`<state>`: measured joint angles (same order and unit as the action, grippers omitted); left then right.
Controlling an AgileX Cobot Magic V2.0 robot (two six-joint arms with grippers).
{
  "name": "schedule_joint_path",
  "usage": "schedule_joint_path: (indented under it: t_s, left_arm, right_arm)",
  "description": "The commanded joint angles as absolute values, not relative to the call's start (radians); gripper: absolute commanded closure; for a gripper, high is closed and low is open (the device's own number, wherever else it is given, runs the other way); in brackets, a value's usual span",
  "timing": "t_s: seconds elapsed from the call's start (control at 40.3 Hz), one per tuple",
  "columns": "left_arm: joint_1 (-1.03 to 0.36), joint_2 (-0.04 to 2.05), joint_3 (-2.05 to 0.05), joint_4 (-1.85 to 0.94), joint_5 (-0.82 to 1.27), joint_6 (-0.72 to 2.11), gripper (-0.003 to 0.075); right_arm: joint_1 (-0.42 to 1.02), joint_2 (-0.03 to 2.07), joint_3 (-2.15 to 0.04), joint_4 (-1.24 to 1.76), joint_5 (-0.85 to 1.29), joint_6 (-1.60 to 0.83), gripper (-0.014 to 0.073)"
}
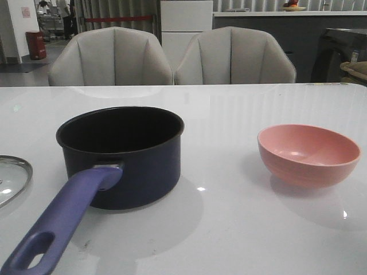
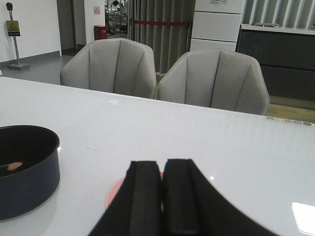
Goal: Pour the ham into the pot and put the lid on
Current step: 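Lower the left gripper onto the blue knob of the lid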
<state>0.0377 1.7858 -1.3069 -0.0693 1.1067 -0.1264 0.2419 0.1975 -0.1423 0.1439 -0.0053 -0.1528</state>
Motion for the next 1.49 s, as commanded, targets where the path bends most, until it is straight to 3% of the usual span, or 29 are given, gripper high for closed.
schedule_joint_path:
  t_s: [0.0,0.893,1.042,1.265,1.463]
  left_arm:
    - [0.037,1.763,-1.336,-0.093,1.114,-0.116,0.0061]
    - [0.037,1.873,-1.337,-0.147,1.068,-0.091,0.0073]
    - [0.037,1.873,-1.337,-0.147,1.069,-0.091,0.0189]
    - [0.037,1.873,-1.337,-0.147,1.089,-0.091,0.0441]
    - [0.037,1.873,-1.337,-0.147,1.099,-0.091,0.0568]
  right_arm:
    - [0.246,0.205,-0.171,0.145,-0.092,-0.153,0.0444]
    - [0.246,0.205,-0.171,0.145,-0.092,-0.153,0.0444]
    - [0.246,0.205,-0.171,0.145,-0.092,-0.153,0.0444]
    - [0.246,0.205,-0.171,0.145,-0.092,-0.153,0.0444]
    - [0.246,0.205,-0.171,0.145,-0.092,-0.153,0.0444]
